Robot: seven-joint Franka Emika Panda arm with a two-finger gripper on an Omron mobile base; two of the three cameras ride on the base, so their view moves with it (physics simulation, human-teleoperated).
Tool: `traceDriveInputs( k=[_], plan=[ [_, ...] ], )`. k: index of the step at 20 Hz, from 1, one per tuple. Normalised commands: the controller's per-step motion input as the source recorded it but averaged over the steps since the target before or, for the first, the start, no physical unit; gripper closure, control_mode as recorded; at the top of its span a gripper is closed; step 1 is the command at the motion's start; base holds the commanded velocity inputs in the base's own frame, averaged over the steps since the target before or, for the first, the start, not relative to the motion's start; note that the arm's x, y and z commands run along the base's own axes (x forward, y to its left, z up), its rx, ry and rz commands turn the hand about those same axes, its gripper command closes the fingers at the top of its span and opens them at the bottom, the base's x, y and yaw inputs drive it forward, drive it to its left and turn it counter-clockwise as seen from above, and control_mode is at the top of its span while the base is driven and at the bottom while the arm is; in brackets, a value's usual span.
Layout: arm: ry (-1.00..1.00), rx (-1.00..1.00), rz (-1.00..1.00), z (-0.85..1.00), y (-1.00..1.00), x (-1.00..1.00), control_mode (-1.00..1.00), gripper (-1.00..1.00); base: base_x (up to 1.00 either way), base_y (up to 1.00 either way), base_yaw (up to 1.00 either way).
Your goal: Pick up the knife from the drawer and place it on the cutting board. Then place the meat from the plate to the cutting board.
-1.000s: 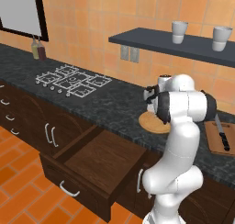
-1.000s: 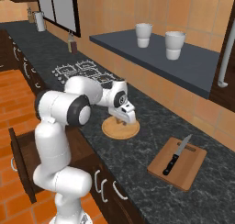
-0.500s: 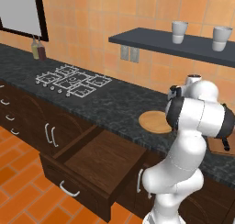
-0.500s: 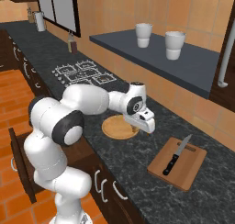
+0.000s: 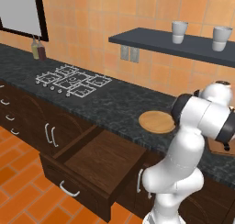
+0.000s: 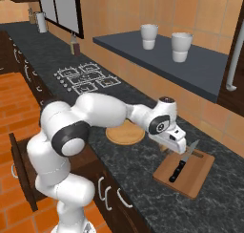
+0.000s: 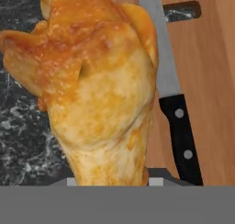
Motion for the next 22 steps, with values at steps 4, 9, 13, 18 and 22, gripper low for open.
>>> traceDriveInputs(
  k=[4, 9, 13, 18, 22],
  plan=[
    [0.04, 0.14, 0.0, -0.01, -1.0, -0.03, -1.0, 1.0, 0.0, 0.0, 0.0],
    [0.05, 0.12, 0.0, -0.05, -0.97, -0.08, -1.0, 1.0, 0.0, 0.0, 0.0],
    [0.11, 0.07, 0.0, -0.21, -0.75, -0.06, -1.0, 1.0, 0.0, 0.0, 0.0],
    [0.03, 0.0, 0.08, -0.39, -0.12, 0.0, -1.0, 1.0, 0.0, 0.0, 0.0],
    [0.0, -0.02, 0.12, -0.51, 0.06, 0.0, -1.0, -1.0, 0.0, 0.0, 0.0]
  ],
)
